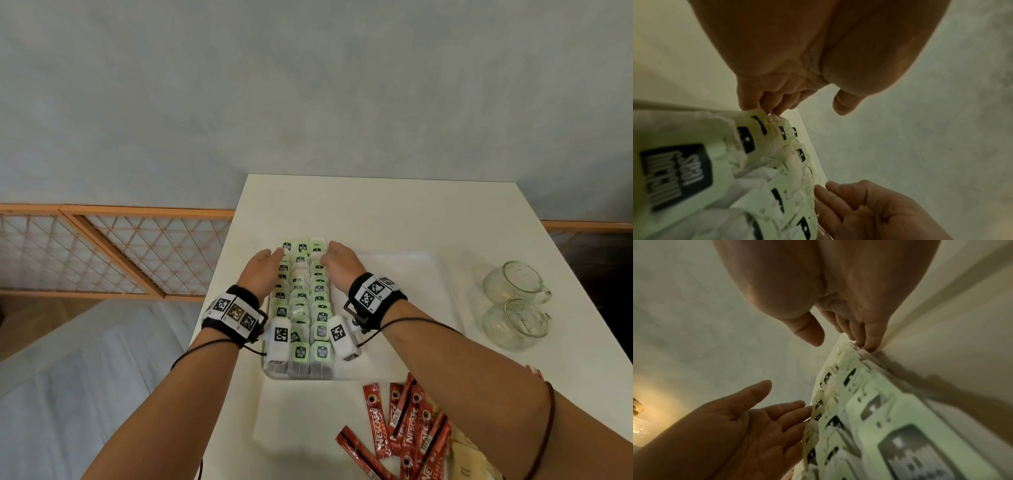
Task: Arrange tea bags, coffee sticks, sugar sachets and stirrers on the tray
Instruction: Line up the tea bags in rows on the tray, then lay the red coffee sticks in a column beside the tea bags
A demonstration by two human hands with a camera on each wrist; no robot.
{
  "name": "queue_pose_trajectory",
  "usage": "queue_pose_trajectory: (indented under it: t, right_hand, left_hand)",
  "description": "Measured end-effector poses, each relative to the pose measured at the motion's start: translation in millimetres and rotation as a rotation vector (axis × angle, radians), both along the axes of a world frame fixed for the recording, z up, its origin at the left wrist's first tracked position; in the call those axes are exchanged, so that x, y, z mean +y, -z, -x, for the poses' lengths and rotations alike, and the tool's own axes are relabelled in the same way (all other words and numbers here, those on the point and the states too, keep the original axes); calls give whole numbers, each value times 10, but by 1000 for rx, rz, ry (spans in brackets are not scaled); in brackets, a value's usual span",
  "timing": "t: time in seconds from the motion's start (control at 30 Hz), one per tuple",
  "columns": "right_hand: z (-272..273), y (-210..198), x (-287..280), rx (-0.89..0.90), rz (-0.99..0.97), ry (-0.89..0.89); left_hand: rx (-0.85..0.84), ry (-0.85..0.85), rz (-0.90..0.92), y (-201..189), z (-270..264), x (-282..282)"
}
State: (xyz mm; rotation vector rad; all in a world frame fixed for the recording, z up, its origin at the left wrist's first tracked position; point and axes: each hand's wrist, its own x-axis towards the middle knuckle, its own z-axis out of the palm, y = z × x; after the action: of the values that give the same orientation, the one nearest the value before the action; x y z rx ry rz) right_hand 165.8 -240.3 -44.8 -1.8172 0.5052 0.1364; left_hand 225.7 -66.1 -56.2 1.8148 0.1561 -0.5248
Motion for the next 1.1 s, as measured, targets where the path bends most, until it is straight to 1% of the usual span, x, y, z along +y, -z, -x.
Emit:
queue_pose_trajectory:
  t: [0.07,0.13,0.17,0.27,0.33,0.43,0.5,0.63,0.7,0.83,0.93,1.0,1.1]
  right_hand:
    - [-14,-7,11,16,8,-30]
    - [-19,31,-7,20,21,-54]
    - [-22,48,-31,14,23,-55]
    - [70,-68,-113,-7,84,-90]
    - [206,-172,-190,-1,106,-190]
    - [540,-375,-330,16,223,-410]
    - [819,-485,-445,1,312,-530]
    - [1387,-602,-648,29,539,-776]
    - [1619,-571,-714,59,642,-905]
    - [1960,-422,-771,52,704,-1043]
    - [2110,-300,-765,-2,807,-1155]
    - [2188,-222,-756,-50,881,-1201]
    - [2282,-110,-751,-71,958,-1236]
  left_hand:
    - [24,13,-2,62,-43,15]
    - [12,12,-9,-106,64,-2]
    - [-10,18,-23,-173,116,-10]
    - [-73,45,-87,-144,170,37]
    - [-127,87,-112,-225,269,59]
    - [-197,196,-114,-376,458,80]
    - [-255,323,-124,-472,638,78]
    - [-347,678,-229,-556,1102,6]
    - [-369,837,-270,-508,1331,-65]
    - [-388,1120,-408,-385,1716,-198]
    - [-420,1243,-471,-304,1931,-283]
    - [-499,1318,-508,-233,2029,-338]
    - [-628,1423,-630,-186,2158,-414]
